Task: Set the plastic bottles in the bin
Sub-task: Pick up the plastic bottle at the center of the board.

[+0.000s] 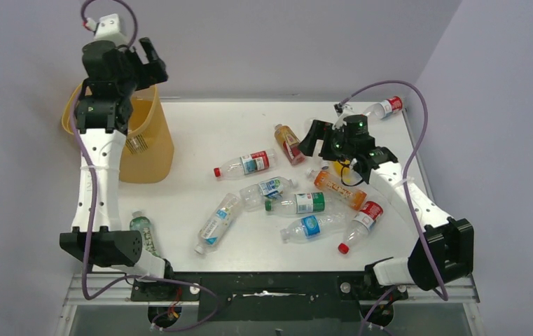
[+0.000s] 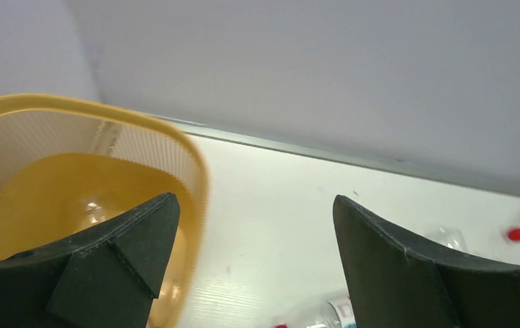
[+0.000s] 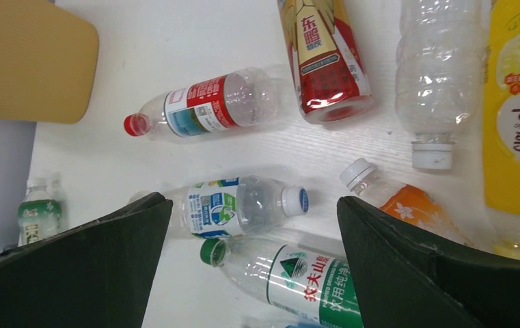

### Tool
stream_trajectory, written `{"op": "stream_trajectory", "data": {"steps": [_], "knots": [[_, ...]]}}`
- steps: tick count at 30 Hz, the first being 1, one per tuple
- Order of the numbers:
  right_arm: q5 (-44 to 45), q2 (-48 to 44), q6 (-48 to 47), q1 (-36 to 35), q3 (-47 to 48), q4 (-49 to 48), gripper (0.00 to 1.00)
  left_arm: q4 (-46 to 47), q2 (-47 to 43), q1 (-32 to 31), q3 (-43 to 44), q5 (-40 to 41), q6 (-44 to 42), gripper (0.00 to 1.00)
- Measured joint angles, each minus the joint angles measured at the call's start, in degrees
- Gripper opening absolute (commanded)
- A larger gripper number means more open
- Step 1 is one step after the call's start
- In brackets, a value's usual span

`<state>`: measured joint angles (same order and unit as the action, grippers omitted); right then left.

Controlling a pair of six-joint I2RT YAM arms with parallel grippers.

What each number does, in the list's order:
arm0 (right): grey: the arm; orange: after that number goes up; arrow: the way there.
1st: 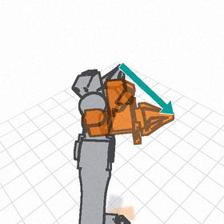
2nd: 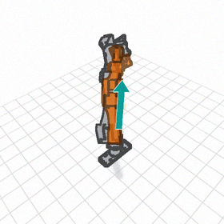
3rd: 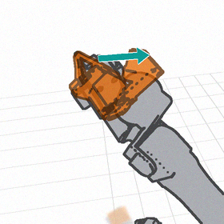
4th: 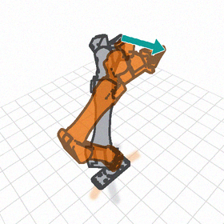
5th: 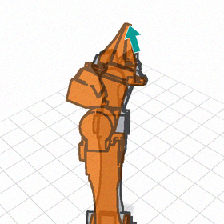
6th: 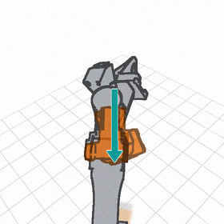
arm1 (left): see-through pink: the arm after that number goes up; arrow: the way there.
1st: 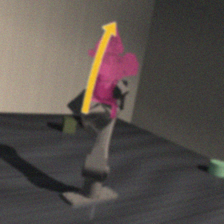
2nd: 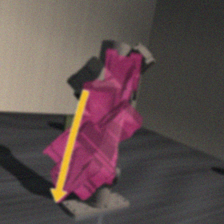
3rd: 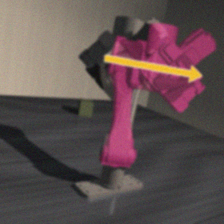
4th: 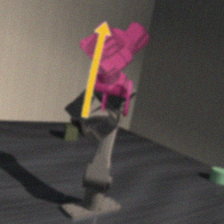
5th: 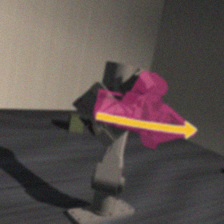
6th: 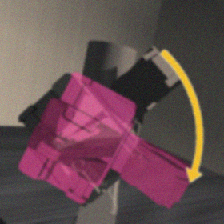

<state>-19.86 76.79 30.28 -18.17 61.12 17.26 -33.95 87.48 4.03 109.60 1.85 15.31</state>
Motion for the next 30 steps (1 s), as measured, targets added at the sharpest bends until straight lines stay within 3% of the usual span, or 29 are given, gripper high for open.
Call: {"op": "stream_trajectory", "data": {"steps": [4, 16, 23, 30], "knots": [[3.7, 3.5, -2.9, -0.3, 4.6, 2.8, 0.99, -1.1, -0.3, -8.1, 0.6, 0.0, -0.9, 0.84], [12.9, 20.3, -13.3, -1.7, 21.3, 7.4, 1.0, -1.4, -0.4, -19.5, -10.9, -0.3, -1.0, 0.84], [15.0, 30.5, -17.4, -2.8, 25.3, 7.7, 0.98, -0.8, -0.5, -21.6, -18.1, -2.6, -0.4, 0.84], [16.0, 38.4, -20.6, -5.0, 27.6, 8.0, 0.99, 0.7, -0.5, -22.0, -19.1, -3.6, -0.2, 0.85]]}}
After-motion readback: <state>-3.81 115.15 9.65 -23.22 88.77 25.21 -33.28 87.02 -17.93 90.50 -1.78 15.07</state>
